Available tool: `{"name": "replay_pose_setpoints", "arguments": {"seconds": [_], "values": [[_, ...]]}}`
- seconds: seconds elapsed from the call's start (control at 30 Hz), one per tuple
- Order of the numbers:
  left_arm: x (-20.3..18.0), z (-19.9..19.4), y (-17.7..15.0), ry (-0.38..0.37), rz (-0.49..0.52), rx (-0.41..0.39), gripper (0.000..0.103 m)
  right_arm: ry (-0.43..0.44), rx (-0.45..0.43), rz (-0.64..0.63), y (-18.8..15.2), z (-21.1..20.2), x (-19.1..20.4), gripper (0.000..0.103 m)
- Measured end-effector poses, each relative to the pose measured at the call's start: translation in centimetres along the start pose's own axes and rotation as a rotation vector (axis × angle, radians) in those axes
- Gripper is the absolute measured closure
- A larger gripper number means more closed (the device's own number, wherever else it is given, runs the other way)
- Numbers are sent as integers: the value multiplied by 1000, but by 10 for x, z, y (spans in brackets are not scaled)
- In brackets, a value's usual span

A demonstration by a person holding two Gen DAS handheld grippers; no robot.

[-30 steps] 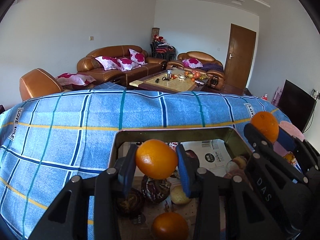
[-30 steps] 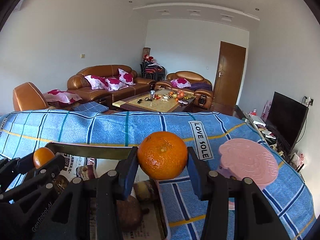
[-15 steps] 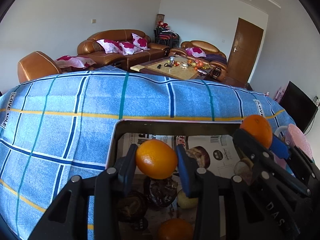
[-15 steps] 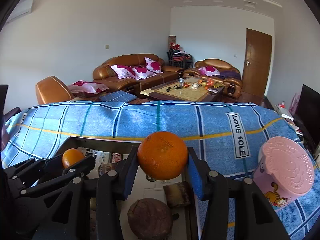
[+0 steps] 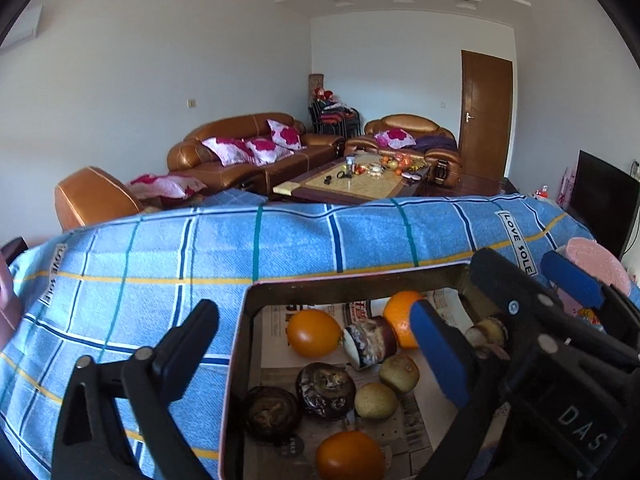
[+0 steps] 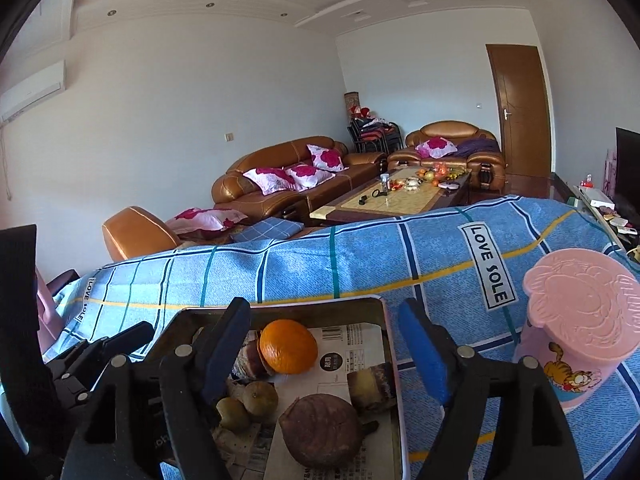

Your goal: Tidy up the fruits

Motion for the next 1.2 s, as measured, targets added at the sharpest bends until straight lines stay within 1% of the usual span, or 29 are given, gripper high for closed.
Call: {"name": "replay_pose_setpoints", "arguments": {"seconds": [0.1, 0.3, 0.4, 0.5, 0.63, 1.0, 1.2], "values": [[4, -13, 0, 22, 19, -50, 0, -68, -31, -26, 2, -10, 1, 19], [20, -30, -3, 47, 4, -78, 0, -130, -66, -46, 0, -25, 0, 19], [26, -39, -8, 50, -13, -96, 0, -159, -113, -78, -2, -41, 3, 19], [30, -48, -11, 59, -14, -109, 0, -168, -143, -104, -3, -53, 10, 19], [33, -58, -15, 61, -13, -122, 0, -166, -142, -96, -7, -64, 13, 19], [46, -81, -23, 63, -57, -151, 0, -201, -172, -87, -17, -91, 18, 19], [46, -90, -27, 61, -49, -160, 0, -227, -189, -102, -18, -101, 23, 19]]}}
Point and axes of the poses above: each gripper's, at about its wrist camera, not at the fingertips, and z roughly the way its jaws point, x to its left, y to its top, the point moved 4 cm from there along z, roughly the way its jaws point, and after that the axes turned 6 degrees about -z, right-handed, at the moved point
